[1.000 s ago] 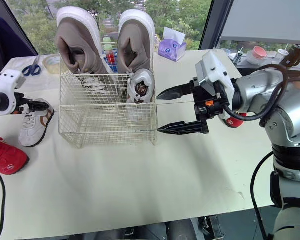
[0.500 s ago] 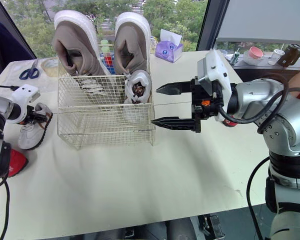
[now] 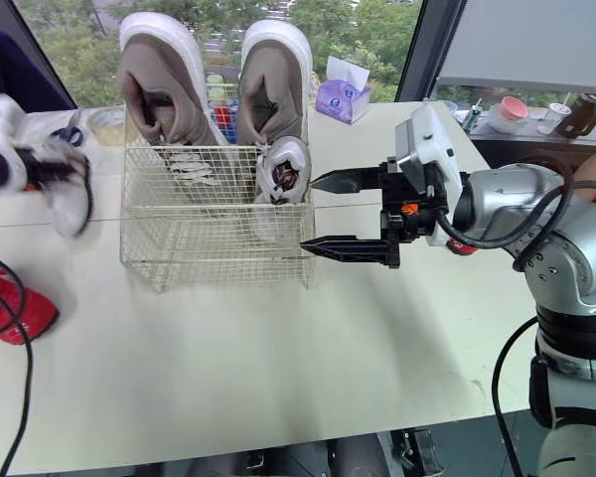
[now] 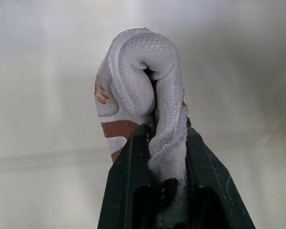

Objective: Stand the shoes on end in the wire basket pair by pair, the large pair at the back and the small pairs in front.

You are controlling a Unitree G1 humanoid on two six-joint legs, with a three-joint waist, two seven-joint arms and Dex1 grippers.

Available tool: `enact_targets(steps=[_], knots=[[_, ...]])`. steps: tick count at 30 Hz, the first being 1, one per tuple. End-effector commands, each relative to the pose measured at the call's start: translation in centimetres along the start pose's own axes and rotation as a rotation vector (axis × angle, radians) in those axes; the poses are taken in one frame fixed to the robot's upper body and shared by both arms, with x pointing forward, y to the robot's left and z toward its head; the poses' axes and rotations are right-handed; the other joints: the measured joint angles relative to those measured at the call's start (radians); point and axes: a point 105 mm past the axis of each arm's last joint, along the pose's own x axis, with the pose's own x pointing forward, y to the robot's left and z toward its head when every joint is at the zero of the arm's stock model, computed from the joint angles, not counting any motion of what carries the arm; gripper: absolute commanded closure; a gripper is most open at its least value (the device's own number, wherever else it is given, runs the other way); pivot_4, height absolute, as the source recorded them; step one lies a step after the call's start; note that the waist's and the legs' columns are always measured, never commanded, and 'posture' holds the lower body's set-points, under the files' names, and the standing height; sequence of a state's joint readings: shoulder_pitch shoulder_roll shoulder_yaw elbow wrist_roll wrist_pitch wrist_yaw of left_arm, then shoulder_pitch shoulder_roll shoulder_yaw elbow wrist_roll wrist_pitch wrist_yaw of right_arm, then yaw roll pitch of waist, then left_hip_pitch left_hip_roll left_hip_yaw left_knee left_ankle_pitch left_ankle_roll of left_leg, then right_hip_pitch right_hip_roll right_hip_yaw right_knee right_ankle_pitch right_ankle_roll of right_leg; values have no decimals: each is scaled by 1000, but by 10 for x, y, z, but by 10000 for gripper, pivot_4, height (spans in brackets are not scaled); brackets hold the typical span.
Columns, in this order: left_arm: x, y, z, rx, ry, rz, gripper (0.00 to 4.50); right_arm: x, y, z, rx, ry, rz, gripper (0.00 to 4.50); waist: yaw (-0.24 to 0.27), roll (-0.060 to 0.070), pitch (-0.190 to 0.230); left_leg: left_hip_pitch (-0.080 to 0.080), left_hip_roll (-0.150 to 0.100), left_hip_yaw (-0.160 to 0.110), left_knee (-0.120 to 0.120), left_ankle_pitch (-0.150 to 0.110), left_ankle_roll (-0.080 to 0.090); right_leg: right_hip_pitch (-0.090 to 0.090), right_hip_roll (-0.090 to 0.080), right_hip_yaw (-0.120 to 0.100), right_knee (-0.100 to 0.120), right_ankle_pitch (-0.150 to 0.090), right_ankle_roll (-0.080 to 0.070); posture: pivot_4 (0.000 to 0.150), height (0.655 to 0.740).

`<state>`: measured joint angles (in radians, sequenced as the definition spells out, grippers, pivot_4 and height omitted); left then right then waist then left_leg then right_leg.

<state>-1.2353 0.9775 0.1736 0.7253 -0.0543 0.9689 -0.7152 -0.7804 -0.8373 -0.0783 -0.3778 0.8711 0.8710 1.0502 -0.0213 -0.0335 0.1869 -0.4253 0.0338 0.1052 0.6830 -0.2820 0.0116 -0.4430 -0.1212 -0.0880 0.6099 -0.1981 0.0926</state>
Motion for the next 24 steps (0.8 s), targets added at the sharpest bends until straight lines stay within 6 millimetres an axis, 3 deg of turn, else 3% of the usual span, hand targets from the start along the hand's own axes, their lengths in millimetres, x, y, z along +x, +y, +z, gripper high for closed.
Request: enact_targets(steps=[1,3,6,9,12,20,24], knots=[[-67,-2,46,88,-398,259,43792,-2,-3,13,-12,-50,35,0,2,1,0,1,-1,1,0,0,1,0,-1,2,1,0,1,1500,7400],[-101,0,42,83,-545,411,43792,-2,-6,13,11,-62,50,0,5,1,-1,5,-2,1,2,-1,1,4,-2,2,1,0,2,1500,7400],[-140,-24,32,-45,-791,386,43792,1,-11,14,49,-88,81,0,9,-2,-1,6,-1,0,2,0,0,6,0,1,2,1,2,1500,7400],[-158,-77,18,9,-929,299,43792,5,-10,4,88,-50,145,0,15,-3,-1,8,-1,-2,3,1,-2,8,0,0,2,1,2,1500,7400],[-154,-116,4,53,-942,205,43792,7,-7,-9,110,14,191,0,30,-3,-2,16,-1,-3,2,-2,2,16,0,-1,1,1,2,1500,7400],[-116,-199,-24,72,-936,-121,43792,7,3,-20,179,89,217,0,33,-2,-2,17,-1,-3,3,-1,1,16,1,0,1,2,-1,1500,7400],[-104,-220,-32,106,-976,-202,43792,-2,2,-15,189,96,131,0,34,-2,-2,17,0,-3,2,-1,3,15,1,0,0,0,-4,1500,7400]])
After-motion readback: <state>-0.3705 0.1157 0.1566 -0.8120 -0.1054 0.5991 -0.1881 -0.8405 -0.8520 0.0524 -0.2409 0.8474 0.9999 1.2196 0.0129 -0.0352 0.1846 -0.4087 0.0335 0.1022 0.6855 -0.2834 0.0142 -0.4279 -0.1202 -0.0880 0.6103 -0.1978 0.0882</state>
